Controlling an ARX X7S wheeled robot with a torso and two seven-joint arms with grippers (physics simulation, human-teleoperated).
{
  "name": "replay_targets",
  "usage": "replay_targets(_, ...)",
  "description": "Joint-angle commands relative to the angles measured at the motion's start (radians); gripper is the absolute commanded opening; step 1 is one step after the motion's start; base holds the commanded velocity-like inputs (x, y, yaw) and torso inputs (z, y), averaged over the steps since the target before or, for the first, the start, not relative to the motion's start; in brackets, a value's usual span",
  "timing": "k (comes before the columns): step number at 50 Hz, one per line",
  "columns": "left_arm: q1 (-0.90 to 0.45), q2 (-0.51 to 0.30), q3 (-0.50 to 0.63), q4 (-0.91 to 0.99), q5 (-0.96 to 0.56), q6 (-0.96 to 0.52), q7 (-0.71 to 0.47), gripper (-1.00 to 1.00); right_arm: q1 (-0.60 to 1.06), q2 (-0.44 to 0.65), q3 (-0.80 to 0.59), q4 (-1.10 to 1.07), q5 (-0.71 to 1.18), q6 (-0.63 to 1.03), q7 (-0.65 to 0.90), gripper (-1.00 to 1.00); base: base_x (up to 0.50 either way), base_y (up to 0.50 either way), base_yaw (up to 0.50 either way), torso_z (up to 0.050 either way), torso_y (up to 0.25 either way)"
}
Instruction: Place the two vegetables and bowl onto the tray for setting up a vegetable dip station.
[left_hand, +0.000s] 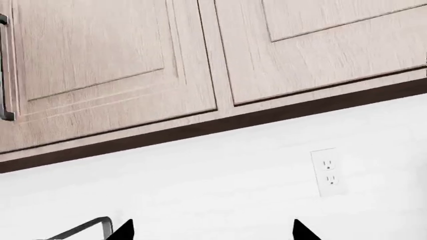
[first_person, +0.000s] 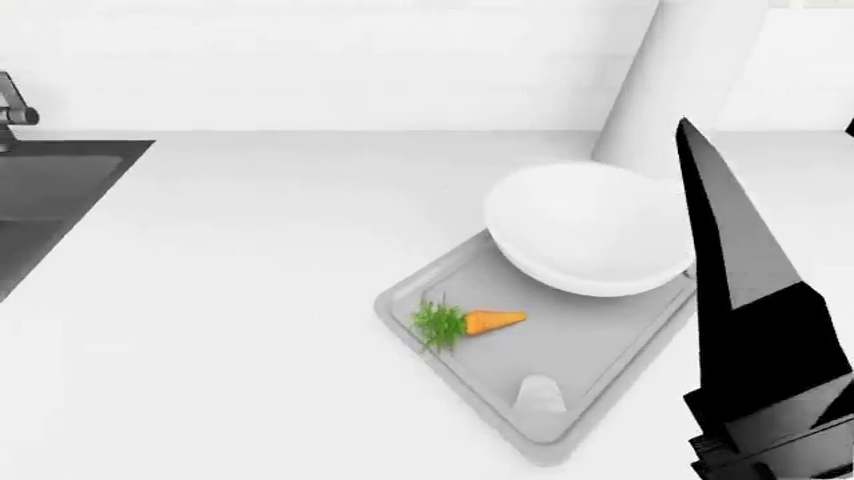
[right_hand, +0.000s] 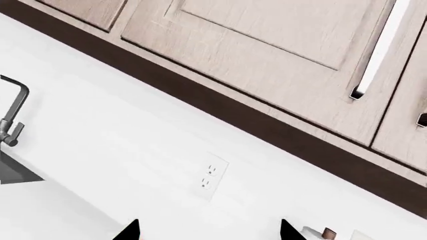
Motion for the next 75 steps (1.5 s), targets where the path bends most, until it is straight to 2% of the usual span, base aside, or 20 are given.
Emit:
replay_targets(1,-0.087,-0.023,-0.123,0.048,-0.103,-0.013,-0.072,1.00,-0.050,-0.083,0.321,-0.037,0.248,0.114,0.221,1.00,0.04,0.50,0.00,0.000,0.000)
replay_targets(9,-0.157,-0.023,-0.238,0.052,-0.306,-0.055,-0.162,1.00,-0.031,-0.045,0.376,-0.037,0.318,0.112,0.221,1.00,0.06,0.50,0.00,0.000,0.000)
replay_targets(11,-0.176,-0.023,-0.274,0.056,-0.364,-0.049,-0.186,1.00,-0.135,-0.037,0.514,-0.037,0.338,0.145,0.221,1.00,0.09,0.50,0.00,0.000,0.000)
replay_targets(16,-0.175,-0.023,-0.319,0.056,-0.418,-0.051,-0.212,1.00,-0.232,-0.074,0.622,-0.037,0.373,0.213,0.221,1.00,0.09,0.50,0.00,0.000,0.000)
replay_targets(24,-0.147,-0.023,-0.353,0.057,-0.425,-0.057,-0.217,1.00,-0.218,-0.043,0.645,-0.037,0.409,0.186,0.221,1.00,0.10,0.50,0.00,0.000,0.000)
replay_targets(37,-0.124,-0.023,-0.421,0.057,-0.483,-0.068,-0.259,1.00,-0.308,-0.052,0.784,-0.037,0.469,0.221,0.221,1.00,0.10,0.50,0.00,0.000,0.000)
replay_targets(41,-0.114,-0.023,-0.435,0.057,-0.487,-0.067,-0.259,1.00,-0.288,-0.079,0.873,-0.037,0.522,0.185,0.221,1.00,0.06,0.25,0.00,0.000,0.000)
replay_targets(42,-0.113,-0.023,-0.439,0.057,-0.490,-0.065,-0.259,1.00,-0.327,-0.047,0.849,-0.037,0.492,0.213,0.221,1.00,-0.10,0.04,0.00,0.000,0.000)
replay_targets(49,-0.095,-0.023,-0.456,0.057,-0.493,-0.068,-0.259,1.00,-0.366,-0.079,0.830,-0.037,0.467,0.272,0.221,1.00,-0.33,0.44,0.00,0.000,0.000)
replay_targets(52,-0.086,-0.023,-0.460,0.057,-0.491,-0.068,-0.259,1.00,-0.404,-0.094,0.865,-0.037,0.470,0.306,0.221,1.00,-0.19,0.50,0.00,0.000,0.000)
replay_targets(61,-0.073,-0.023,-0.487,0.057,-0.503,-0.046,-0.259,1.00,-0.383,-0.135,0.902,-0.037,0.540,0.300,0.221,1.00,-0.10,0.33,0.00,0.000,0.000)
replay_targets(64,-0.067,-0.023,-0.493,0.057,-0.503,-0.043,-0.259,1.00,-0.401,-0.128,0.882,-0.037,0.524,0.355,0.221,1.00,0.00,0.34,0.00,0.000,0.000)
replay_targets(75,-0.048,-0.023,-0.514,0.057,-0.500,-0.054,-0.260,1.00,-0.417,-0.119,0.892,-0.037,0.523,0.354,0.221,1.00,0.00,0.50,0.00,0.000,0.000)
